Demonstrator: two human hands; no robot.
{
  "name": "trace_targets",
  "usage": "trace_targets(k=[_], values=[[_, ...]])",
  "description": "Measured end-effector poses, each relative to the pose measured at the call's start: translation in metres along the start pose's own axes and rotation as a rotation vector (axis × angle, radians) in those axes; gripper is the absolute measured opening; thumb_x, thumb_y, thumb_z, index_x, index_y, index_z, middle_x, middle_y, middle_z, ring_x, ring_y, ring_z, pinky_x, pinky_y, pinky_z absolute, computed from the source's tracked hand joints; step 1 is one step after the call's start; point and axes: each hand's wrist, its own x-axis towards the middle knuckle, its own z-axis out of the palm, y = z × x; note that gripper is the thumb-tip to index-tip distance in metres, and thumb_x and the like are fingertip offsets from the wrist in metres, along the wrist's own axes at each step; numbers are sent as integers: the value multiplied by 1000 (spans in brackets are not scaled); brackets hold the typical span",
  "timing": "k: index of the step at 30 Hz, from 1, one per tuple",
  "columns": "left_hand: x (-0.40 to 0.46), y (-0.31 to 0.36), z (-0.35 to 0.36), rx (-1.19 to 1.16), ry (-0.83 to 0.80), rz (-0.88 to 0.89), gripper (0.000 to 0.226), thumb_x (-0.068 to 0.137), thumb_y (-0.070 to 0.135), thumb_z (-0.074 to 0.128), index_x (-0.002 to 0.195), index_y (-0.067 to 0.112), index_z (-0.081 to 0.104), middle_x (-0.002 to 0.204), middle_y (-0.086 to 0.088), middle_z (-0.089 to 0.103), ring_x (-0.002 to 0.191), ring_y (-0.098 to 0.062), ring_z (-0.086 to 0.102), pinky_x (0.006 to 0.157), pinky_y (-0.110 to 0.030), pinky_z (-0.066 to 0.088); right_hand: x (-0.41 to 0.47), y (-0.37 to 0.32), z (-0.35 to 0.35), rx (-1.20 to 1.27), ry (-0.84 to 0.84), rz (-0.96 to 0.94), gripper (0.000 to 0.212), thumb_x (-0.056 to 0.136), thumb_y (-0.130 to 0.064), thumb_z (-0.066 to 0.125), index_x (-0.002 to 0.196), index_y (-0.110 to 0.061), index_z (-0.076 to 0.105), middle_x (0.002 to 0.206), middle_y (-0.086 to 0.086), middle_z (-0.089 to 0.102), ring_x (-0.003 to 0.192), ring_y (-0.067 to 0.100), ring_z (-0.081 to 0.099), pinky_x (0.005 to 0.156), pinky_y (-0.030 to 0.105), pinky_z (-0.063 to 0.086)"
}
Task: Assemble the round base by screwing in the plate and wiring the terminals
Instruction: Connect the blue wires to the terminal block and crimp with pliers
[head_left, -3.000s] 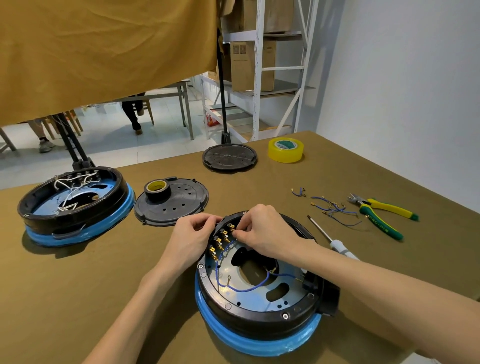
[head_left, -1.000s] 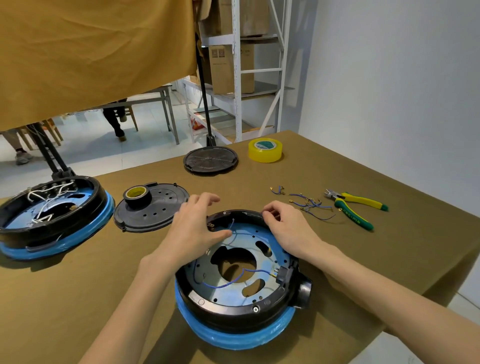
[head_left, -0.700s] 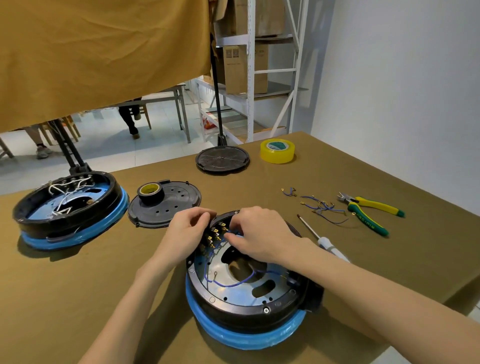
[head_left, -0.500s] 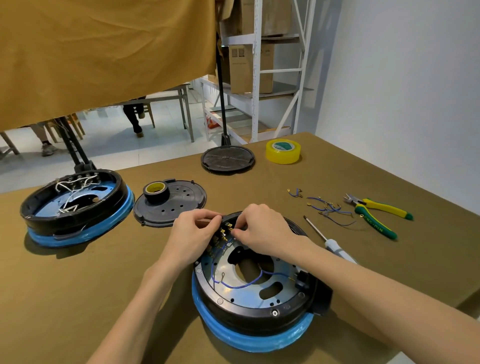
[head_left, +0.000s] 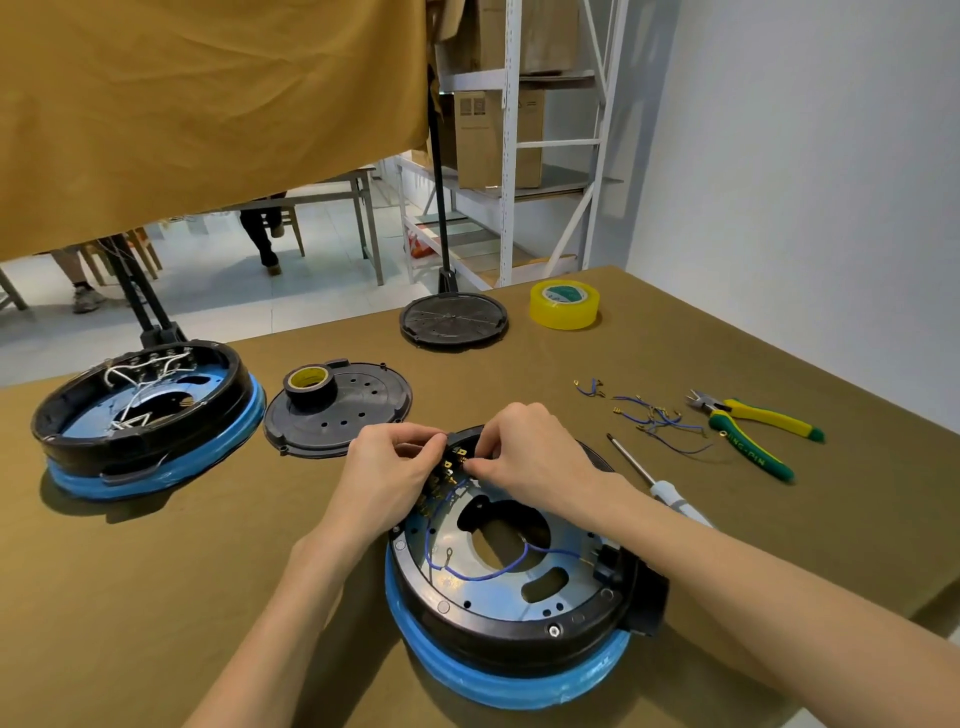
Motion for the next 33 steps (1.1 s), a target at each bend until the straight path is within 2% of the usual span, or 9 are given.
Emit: trace_targets(k=[3,9,13,20,26,33], values=[[0,-1,0,0,9,10,15,97,30,69,102,25,81,89,15,77,84,6,69,77,-22,58,-4,0,5,3,23,-6,17,91,-36,74,92,-22,83,78,-4,74,72,15,66,59,25,45],[1,-3,-1,11,3,20,14,97,30,69,100,26,82,85,14,77,82,3,70,76,-23,57,-2,-1,9,49,14,-33,15,93,-27,71,89,-16,81,72,-5,64,69,16,61,62,26,42],[1,-4,1,-4,16,14,13,96,30,70,98,27,82,81,15,77,81,2,71,74,-24,58,-1,3,10,94,22,-32,16,92,-27,73,89,-14,81,73,-1,69,66,13,62,59,26,46],[1,-4,1,-14,11,15,12,96,31,70,96,29,82,81,15,77,80,3,70,75,-24,58,-2,3,12,123,39,-30,13,91,-24,74,88,-13,81,68,-7,62,61,5,56,57,20,40],[3,-4,1,-6,0,28,13,96,29,70,95,27,83,81,15,77,81,2,70,74,-23,56,-2,2,13,110,24,-42,14,93,-24,73,91,-12,79,77,1,70,73,16,64,66,32,52],[2,-2,2,57,20,47,14,97,30,69,100,27,82,85,16,76,83,6,67,71,-18,53,-2,-1,6,52,-4,-48,14,93,-26,73,96,-14,80,86,3,76,78,18,69,72,36,59]])
